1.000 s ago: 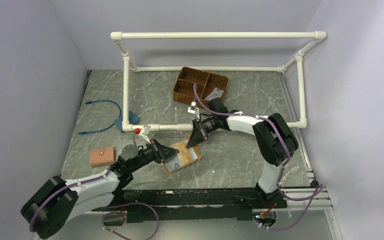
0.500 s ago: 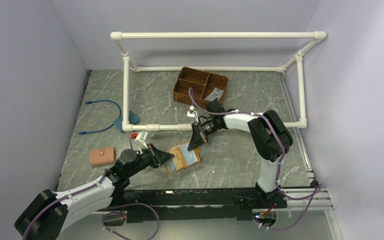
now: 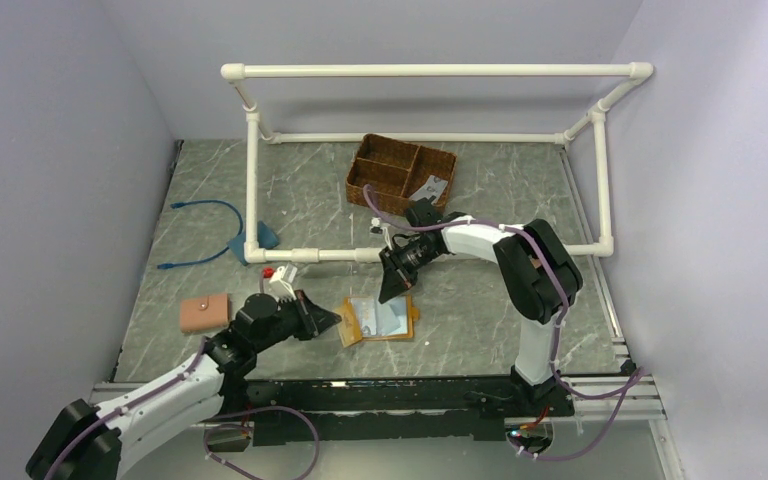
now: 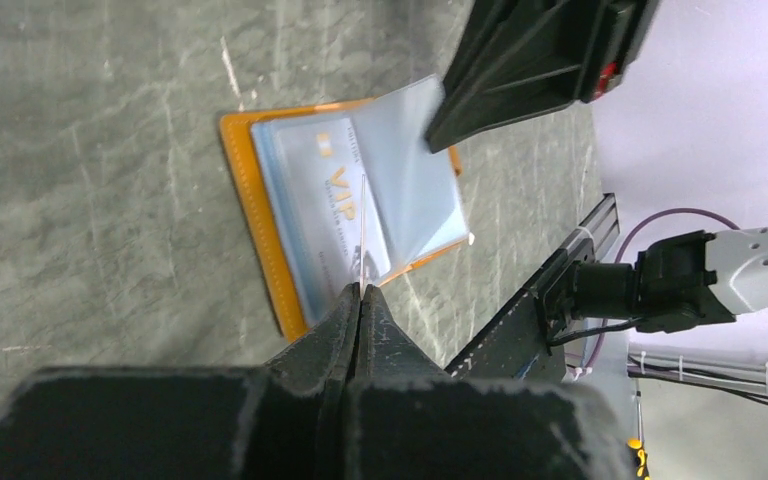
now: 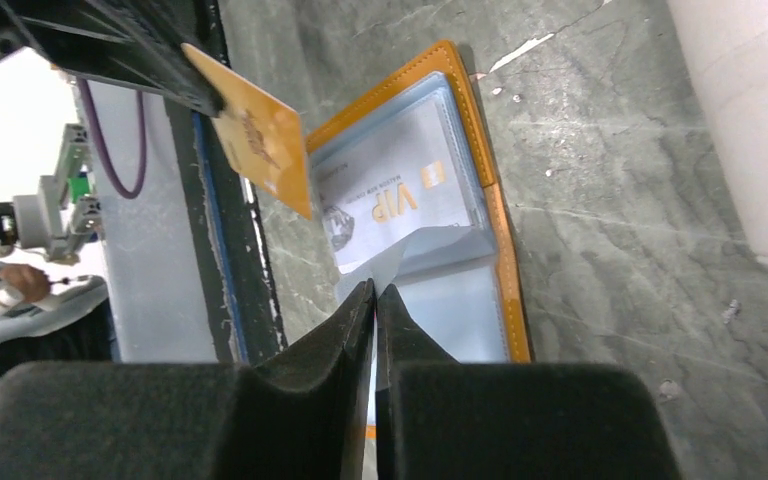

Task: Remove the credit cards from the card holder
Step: Remove the credit card from the card holder, then place the credit card in the storage box, then remove the credit card from the card holder.

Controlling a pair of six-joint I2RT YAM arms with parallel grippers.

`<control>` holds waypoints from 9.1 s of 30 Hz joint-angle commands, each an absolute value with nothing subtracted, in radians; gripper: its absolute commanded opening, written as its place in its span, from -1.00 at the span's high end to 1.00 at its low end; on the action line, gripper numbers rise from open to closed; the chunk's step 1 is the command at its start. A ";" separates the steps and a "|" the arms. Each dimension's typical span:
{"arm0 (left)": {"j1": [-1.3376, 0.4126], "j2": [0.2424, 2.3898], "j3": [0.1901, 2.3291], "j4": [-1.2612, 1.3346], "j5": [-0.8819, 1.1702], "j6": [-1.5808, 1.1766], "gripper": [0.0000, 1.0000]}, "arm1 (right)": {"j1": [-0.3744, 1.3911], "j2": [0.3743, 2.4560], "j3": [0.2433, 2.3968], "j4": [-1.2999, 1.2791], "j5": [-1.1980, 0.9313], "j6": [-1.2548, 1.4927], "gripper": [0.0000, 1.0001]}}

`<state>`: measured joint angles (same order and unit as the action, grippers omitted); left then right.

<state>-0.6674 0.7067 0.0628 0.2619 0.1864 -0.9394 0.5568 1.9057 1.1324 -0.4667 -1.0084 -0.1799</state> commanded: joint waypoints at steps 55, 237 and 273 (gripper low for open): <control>-0.659 0.642 0.317 0.084 0.048 -0.686 -0.96 | 0.445 1.677 1.420 -0.883 -0.909 -0.694 1.00; -0.754 1.309 0.473 0.137 0.267 -0.956 -0.15 | 0.674 1.877 1.103 -0.471 -0.738 -0.448 0.94; -0.752 1.330 0.428 0.265 0.256 -1.002 0.28 | 0.655 1.847 1.125 -0.505 -0.787 -0.450 0.85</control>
